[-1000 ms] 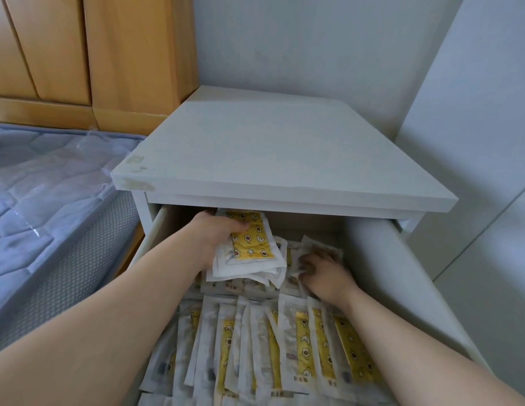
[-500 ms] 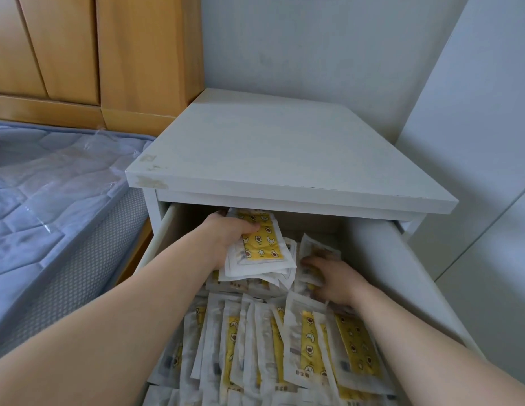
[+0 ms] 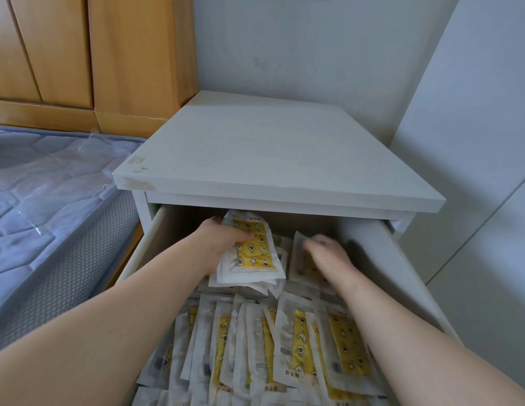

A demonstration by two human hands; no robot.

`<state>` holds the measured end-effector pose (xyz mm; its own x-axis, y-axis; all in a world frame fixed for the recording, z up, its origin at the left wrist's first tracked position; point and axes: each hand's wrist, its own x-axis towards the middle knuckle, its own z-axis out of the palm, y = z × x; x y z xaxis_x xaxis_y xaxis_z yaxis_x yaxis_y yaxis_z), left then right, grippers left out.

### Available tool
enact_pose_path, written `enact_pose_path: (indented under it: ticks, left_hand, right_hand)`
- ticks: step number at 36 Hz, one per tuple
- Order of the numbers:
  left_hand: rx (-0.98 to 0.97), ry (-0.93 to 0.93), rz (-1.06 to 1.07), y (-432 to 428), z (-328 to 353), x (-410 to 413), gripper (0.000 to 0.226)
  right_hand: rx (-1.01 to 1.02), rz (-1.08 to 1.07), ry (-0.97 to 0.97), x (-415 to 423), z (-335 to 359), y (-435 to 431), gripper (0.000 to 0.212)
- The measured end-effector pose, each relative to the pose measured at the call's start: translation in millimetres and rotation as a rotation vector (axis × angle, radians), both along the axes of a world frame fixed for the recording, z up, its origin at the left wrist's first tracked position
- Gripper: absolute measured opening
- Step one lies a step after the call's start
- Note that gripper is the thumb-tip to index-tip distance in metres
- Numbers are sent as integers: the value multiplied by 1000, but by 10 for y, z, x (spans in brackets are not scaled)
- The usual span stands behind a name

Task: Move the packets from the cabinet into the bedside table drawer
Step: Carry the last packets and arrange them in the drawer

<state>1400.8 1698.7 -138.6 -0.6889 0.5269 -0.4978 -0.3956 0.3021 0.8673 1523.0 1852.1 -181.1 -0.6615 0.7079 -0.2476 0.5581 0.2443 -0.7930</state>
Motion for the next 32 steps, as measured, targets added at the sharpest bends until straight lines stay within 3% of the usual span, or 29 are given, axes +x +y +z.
enact_pose_path:
  ticks: [2, 4, 6, 10, 14, 18, 21, 25, 29, 32]
  left_hand:
    - [-10, 12, -14, 10, -17, 48, 81]
    - [0, 9, -21, 33, -38, 101, 86]
    - [15, 4, -16, 67, -53, 164, 85]
    - [77, -141, 8, 96, -39, 235, 49]
    - [221, -345, -9, 82, -58, 251, 41]
    - [218, -353, 56, 68, -77, 217, 31]
    - [164, -276, 89, 55, -47, 173, 17]
    - [166, -149, 141, 42, -38, 123, 39]
    - [222, -61, 206, 47, -27, 125, 52]
    - [244, -44, 136, 53, -60, 134, 58]
  right_hand:
    - [-258, -74, 136, -38, 160, -38, 50]
    - [-384, 43, 100, -74, 239, -96, 67]
    - [-464, 152, 56, -93, 238, -194, 70]
    - [-557, 67, 128, -61, 169, -213, 78]
    - [-625, -61, 224, -42, 146, -129, 51]
    - [-664, -149, 279, -58, 171, -84, 19]
    - [-640, -150, 238, -62, 175, -40, 14]
    - [-583, -94, 148, -60, 167, -80, 25]
    - [-711, -108, 223, -60, 186, -118, 26]
    - [-724, -171, 264, -112, 145, -100, 32]
